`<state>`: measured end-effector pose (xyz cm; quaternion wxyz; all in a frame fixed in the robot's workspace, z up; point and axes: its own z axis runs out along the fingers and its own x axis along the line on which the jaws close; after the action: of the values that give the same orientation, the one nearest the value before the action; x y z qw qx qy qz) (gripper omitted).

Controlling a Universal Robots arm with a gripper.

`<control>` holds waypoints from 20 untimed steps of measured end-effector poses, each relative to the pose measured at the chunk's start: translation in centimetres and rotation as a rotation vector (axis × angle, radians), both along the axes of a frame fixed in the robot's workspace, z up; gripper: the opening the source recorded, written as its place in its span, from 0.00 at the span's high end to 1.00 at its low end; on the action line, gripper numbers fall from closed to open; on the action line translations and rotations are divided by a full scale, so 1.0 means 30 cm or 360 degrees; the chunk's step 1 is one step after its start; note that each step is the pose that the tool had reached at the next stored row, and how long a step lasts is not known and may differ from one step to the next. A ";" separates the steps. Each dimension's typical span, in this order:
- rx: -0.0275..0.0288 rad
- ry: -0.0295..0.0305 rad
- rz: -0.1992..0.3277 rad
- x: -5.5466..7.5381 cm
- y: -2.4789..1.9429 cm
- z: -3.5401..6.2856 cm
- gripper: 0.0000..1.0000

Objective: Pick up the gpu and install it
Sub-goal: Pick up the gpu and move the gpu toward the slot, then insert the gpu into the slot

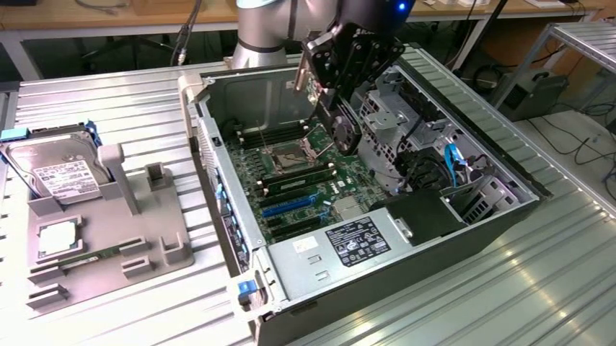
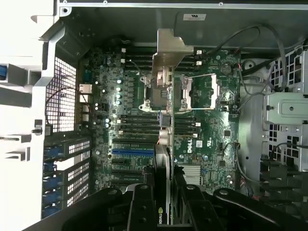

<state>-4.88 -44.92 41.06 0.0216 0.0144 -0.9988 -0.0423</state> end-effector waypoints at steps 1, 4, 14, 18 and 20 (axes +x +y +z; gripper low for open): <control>0.00000 0.00001 0.0000 0.001 0.000 0.000 0.74; 0.00000 0.00001 0.0000 0.002 0.000 0.000 0.74; 0.00000 0.00000 0.0000 0.009 0.000 0.000 0.74; -0.00007 -0.00020 0.0000 0.010 0.000 -0.001 0.74; -0.00017 -0.00127 0.0044 0.010 0.000 -0.005 0.74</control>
<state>-4.59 -44.91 40.92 0.0182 0.0285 -0.9986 -0.0414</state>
